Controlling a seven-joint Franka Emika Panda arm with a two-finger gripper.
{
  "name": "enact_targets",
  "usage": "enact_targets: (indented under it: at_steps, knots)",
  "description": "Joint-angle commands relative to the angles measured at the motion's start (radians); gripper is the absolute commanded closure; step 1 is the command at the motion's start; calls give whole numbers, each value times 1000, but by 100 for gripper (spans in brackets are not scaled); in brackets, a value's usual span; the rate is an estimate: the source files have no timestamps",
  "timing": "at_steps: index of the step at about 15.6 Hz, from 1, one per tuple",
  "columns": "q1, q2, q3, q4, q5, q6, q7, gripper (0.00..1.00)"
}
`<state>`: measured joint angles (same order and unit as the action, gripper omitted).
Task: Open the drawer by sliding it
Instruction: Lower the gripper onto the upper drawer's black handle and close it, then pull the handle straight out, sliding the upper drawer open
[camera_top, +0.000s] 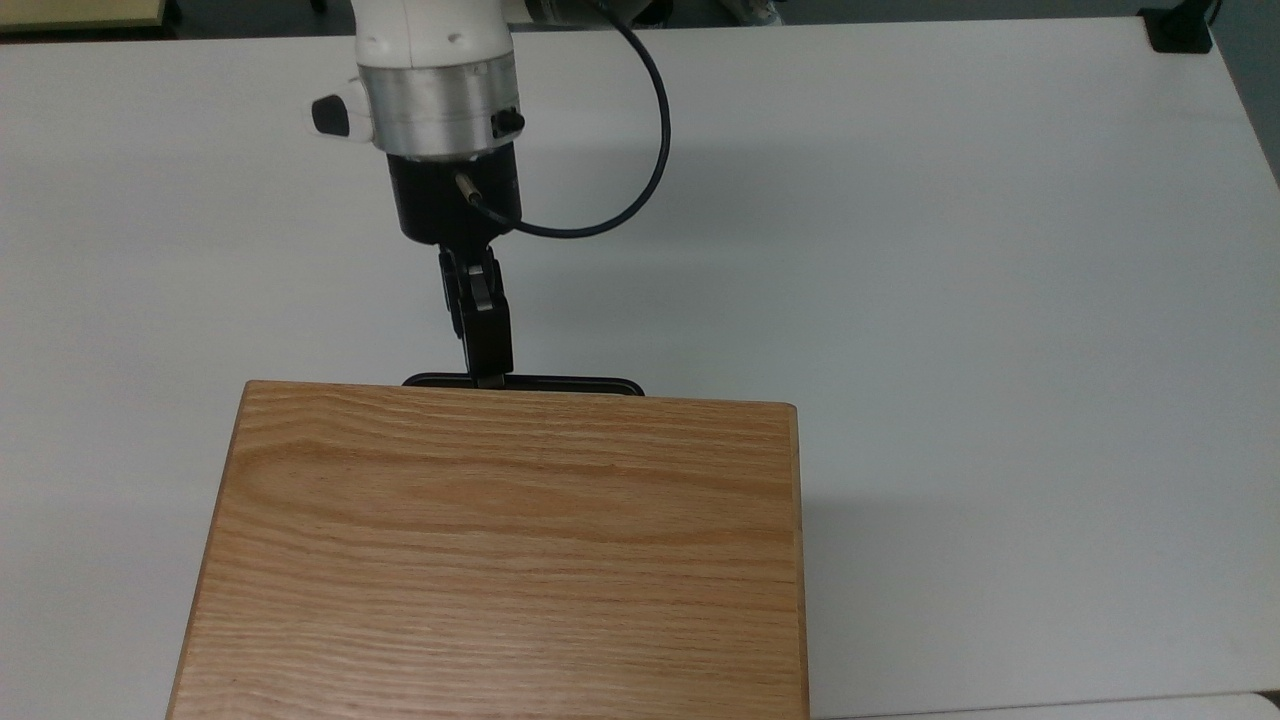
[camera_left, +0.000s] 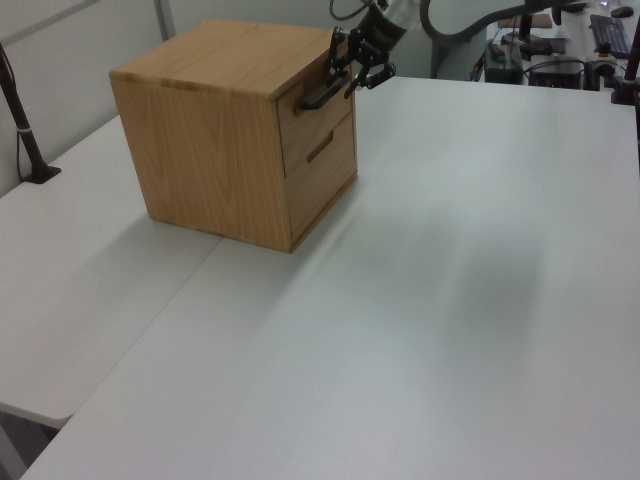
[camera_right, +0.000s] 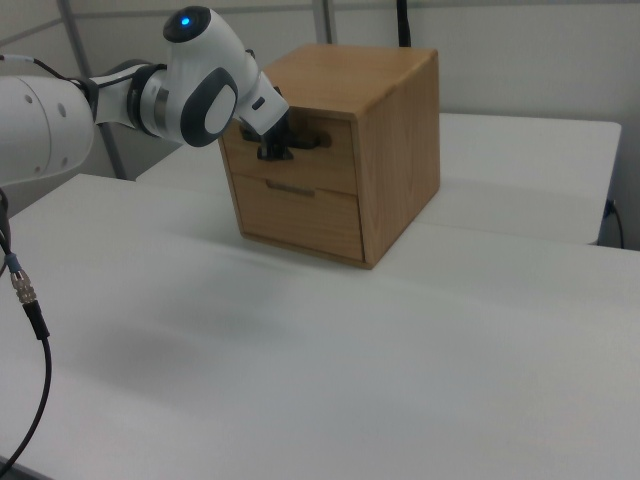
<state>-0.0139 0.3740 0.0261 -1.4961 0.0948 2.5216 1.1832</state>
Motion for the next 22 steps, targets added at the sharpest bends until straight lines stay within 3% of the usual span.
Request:
enact_targets:
  at_steps: [1, 5, 10, 14, 18, 22]
  knots:
    - [-4, 16, 3, 27, 11, 20, -5, 88]
    - [-4, -81, 12, -62, 9, 10, -31, 91]
    - [-4, -165, 23, -111, 8, -197, -79, 91]
    - [-3, -286, 25, -234, 8, -277, -125, 89]
    - [0, -331, 25, -263, 8, -365, -129, 89]
    - [11, -414, 25, -360, 8, -380, -140, 87]
